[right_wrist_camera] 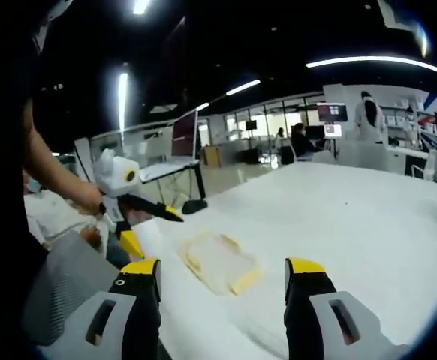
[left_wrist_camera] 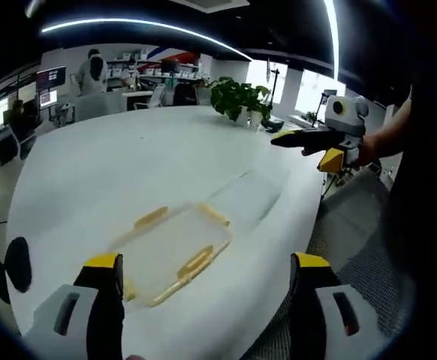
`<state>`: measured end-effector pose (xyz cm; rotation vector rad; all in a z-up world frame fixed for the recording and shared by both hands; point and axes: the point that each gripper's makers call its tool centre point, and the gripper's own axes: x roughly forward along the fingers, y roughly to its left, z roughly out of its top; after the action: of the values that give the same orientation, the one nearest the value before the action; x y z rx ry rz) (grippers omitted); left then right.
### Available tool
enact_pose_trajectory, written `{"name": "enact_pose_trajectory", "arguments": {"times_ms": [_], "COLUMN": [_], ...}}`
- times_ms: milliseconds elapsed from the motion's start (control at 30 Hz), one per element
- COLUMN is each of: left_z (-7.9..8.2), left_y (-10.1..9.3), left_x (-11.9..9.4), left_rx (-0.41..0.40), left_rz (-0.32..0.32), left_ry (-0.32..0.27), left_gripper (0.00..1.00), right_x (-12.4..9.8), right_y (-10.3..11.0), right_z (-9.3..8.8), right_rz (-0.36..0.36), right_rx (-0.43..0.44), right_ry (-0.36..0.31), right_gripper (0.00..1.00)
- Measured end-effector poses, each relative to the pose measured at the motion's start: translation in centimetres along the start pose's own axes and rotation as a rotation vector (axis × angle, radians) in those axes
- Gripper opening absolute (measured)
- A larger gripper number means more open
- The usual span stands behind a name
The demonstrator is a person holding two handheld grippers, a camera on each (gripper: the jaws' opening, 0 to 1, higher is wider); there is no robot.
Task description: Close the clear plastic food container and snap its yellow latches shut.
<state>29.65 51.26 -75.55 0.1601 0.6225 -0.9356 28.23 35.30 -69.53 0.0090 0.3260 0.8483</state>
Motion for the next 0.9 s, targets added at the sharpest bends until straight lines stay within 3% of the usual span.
{"name": "enact_pose_trajectory", "arguments": {"times_ms": [467, 767, 900], "left_z": [-1.1, -1.8, -2.1], "left_y": [1.2, 2.5, 3.1], "left_x": [0.2, 0.2, 0.1], "left_rx": [0.036, 0.05, 0.056], "left_rz": [-0.04, -0.069, -0.085], "left_ry": [0.048, 0.08, 0.098], "left_gripper": [0.95, 0.99, 0.99], "right_x": [2.1, 3.4, 4.1], "right_y": [0.5, 1.2, 1.7], "right_z": [-0.1, -0.4, -1.3], "right_rz": [0.016, 0.053, 0.085], "right_rx": [-0.013, 0.006, -0.003], "right_ry": [0.018, 0.028, 0.076], "right_gripper": [0.69, 0.89, 0.92]}}
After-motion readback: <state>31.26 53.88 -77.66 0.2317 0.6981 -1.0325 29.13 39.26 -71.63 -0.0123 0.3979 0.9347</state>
